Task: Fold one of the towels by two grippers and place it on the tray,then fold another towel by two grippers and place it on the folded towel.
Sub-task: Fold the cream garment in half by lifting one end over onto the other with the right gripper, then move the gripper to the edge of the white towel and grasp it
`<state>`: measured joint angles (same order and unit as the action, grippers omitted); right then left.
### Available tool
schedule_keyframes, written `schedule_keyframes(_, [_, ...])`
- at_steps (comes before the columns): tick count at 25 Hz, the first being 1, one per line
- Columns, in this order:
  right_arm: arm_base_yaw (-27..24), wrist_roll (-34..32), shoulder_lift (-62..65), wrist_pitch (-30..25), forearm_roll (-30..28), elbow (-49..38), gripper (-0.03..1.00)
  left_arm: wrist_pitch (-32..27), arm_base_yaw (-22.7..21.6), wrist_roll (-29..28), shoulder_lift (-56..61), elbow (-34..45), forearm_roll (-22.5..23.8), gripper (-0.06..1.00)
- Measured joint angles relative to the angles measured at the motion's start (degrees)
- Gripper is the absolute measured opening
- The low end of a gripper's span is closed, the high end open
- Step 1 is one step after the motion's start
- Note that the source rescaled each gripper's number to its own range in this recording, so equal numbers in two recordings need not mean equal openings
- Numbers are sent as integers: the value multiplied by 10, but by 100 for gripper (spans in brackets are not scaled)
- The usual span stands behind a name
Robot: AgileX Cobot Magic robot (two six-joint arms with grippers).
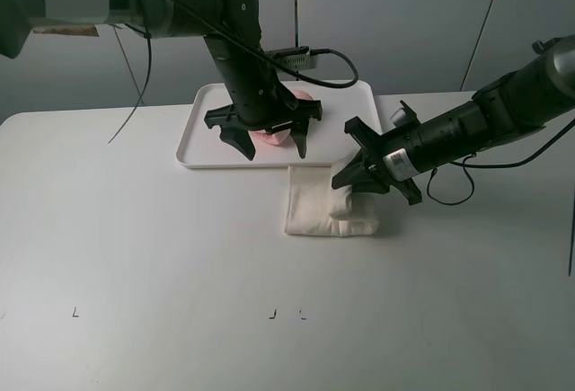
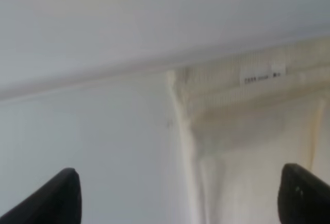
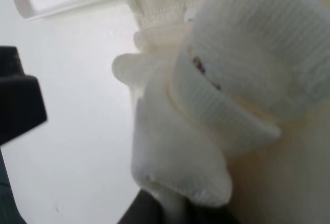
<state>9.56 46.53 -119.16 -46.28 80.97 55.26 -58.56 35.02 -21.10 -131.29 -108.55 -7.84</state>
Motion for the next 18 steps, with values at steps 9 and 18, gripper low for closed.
schedule_keyframes(9, [11,79,-3,-63,101,0,75,-15,-7,24,0,-43,-1,97])
schedule_keyframes(18, [-8,88,25,-57,90,0,81,-16,-18,33,0,-43,-1,97])
